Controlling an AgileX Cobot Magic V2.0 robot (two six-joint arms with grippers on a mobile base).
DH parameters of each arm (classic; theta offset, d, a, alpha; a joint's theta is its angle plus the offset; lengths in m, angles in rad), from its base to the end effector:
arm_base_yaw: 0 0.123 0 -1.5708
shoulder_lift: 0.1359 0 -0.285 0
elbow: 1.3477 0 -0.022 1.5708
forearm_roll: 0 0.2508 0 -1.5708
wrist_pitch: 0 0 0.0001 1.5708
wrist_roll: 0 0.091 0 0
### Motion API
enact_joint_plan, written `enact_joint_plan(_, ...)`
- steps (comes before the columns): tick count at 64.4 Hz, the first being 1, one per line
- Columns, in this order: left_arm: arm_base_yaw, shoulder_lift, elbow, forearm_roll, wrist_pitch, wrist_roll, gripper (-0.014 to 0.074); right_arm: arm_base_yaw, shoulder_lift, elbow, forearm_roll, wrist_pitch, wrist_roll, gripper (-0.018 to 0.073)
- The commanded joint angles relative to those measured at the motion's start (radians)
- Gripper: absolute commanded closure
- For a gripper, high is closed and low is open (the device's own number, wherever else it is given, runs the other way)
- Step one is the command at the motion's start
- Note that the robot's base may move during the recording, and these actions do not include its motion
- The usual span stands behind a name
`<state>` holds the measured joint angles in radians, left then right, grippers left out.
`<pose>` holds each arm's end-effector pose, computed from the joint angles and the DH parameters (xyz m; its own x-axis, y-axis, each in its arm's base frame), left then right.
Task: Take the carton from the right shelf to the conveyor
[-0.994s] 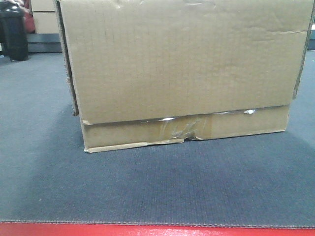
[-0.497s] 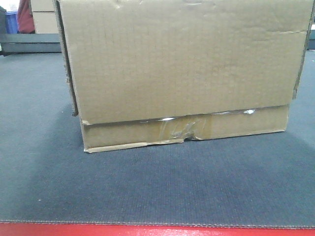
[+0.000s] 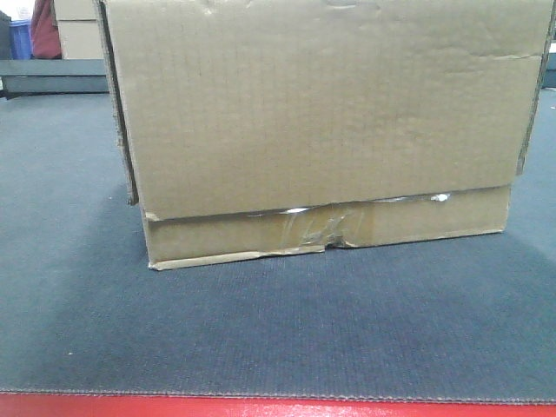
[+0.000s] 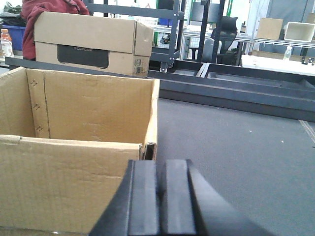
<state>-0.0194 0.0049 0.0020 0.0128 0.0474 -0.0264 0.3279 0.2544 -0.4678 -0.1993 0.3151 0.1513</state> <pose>0.0570 -0.0011 0.2079 0.0326 -0.0143 -0.9994 0.0192 0.9997 -0.0136 0.0589 0.0141 0.3258 0.0019 -0.0399 -0.9992 -0.2635 0.9639 -0.0390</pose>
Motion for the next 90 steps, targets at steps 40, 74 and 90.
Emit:
enact_joint_plan(40, 0.003, -0.005, -0.002, -0.007, -0.012, 0.001, 0.0573, -0.359, -0.179, 0.305, 0.342, -0.138, -0.252, 0.0628)
enact_joint_plan(74, 0.003, -0.005, -0.002, -0.007, -0.012, 0.001, 0.0573, -0.359, -0.254, 0.468, 0.342, -0.263, -0.252, 0.0628)
enact_joint_plan(90, 0.003, -0.005, -0.002, -0.007, -0.012, 0.001, 0.0573, -0.359, -0.254, 0.468, 0.342, -0.263, -0.252, 0.0628)
